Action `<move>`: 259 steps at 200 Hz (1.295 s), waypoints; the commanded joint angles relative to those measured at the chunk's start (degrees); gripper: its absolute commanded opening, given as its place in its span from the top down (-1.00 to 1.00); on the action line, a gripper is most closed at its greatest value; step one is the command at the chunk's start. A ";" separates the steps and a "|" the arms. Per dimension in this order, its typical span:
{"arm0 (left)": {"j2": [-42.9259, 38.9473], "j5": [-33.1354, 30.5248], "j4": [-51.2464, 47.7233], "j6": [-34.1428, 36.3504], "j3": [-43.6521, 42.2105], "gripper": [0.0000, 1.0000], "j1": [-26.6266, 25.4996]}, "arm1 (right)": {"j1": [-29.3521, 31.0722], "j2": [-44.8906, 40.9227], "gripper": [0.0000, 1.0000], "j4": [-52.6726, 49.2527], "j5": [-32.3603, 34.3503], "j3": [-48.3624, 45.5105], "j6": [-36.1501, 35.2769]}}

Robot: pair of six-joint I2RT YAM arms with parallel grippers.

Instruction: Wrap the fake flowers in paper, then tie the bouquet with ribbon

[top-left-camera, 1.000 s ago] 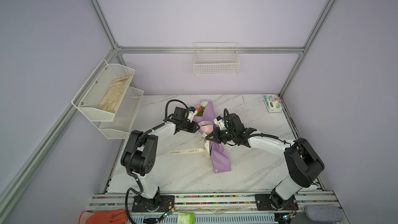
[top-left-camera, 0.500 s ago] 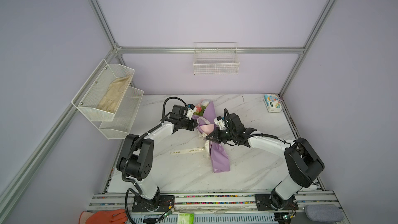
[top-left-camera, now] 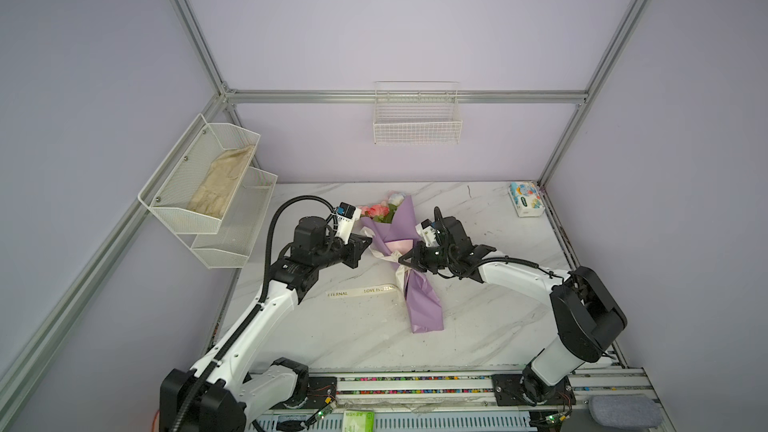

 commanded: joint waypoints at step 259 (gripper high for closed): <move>30.57 -6.40 1.04 27.72 22.60 0.42 -36.57 | -5.40 1.27 0.98 -1.27 -9.20 5.41 -2.21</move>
